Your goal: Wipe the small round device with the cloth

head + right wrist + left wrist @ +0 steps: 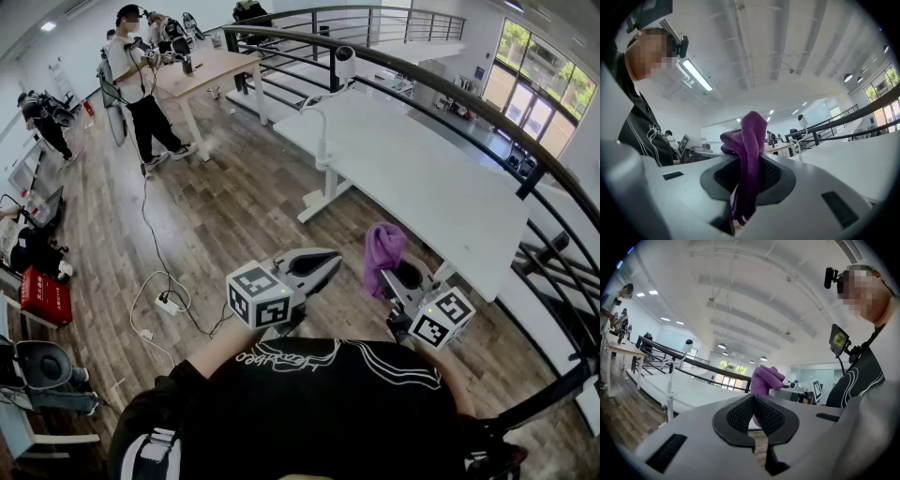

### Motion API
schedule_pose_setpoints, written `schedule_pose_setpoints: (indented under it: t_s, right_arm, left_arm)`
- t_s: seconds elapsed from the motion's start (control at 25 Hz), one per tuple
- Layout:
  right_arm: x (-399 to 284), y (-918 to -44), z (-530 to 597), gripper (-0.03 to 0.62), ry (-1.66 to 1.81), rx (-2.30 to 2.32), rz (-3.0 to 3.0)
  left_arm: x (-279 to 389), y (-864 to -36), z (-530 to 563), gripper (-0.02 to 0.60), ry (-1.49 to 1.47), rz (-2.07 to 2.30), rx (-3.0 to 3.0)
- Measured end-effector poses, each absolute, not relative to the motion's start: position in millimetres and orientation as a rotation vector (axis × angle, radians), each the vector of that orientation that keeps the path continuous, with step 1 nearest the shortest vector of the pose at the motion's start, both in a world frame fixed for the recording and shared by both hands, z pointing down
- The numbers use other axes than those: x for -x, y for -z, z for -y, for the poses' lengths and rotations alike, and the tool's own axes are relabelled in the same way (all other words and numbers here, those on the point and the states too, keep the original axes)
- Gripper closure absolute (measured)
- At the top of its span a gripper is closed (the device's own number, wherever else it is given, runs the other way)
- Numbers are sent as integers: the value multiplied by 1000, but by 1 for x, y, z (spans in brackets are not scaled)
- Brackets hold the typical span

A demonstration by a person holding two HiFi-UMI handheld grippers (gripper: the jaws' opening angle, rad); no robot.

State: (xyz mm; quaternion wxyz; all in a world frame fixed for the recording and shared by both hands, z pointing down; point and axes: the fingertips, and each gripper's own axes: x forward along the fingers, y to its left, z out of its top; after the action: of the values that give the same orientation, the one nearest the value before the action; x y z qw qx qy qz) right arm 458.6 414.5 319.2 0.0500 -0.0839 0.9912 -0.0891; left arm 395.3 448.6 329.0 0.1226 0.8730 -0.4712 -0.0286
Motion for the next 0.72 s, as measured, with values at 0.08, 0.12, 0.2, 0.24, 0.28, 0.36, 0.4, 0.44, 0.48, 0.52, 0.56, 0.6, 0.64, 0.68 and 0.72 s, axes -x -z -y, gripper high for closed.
schedule_pose_setpoints:
  t_s: [0.08,0.12,0.2,0.24,0.28,0.36,0.4,0.44,0.48,0.52,0.56,0.6,0.64,0.68,0.72]
  right_arm:
    - [-464,-320,-414,528,277,254,-3013]
    - [-466,-320,-414,528,284,253,-3008]
    - [-467,-320,-413,528,303,248,-2996]
    - [-466,-321,-413,528,306,248,-2995]
    - [-465,-322,-412,528,302,250,-3000]
    - [-461,-327,-408,528,297,253,-3013]
    - [-459,-330,-406,528,305,250,-3013]
    - [-457,-332,-403,528,313,245,-3011]
    - [-456,-336,-400,528,312,244,-3012]
    - [-454,-340,-397,528,299,248,-3017]
    - [-452,-346,-393,528,282,256,-3026]
    - [-450,-351,-387,528,269,268,-3033]
    - [-445,-354,-380,528,266,277,-3037]
    - [-437,-355,-370,528,274,282,-3039]
    - [-428,-353,-360,528,285,283,-3040]
  left_arm:
    - [-402,-328,-449,574,80,1373,-2551]
    - [-404,-328,-449,574,78,1372,-2552]
    - [-406,-329,-450,574,75,1370,-2551]
    - [-404,-330,-450,574,75,1372,-2547]
    - [-402,-332,-450,574,75,1374,-2540]
    - [-396,-336,-446,574,81,1379,-2525]
    - [-393,-338,-443,574,85,1381,-2519]
    - [-391,-341,-440,574,88,1381,-2517]
    - [-389,-345,-437,574,91,1381,-2516]
    - [-388,-349,-433,574,93,1378,-2516]
    - [-387,-354,-429,574,96,1375,-2517]
    - [-385,-359,-424,574,99,1370,-2516]
    - [-380,-362,-417,574,103,1364,-2513]
    - [-373,-363,-408,574,106,1358,-2508]
    - [-364,-363,-398,574,108,1353,-2503]
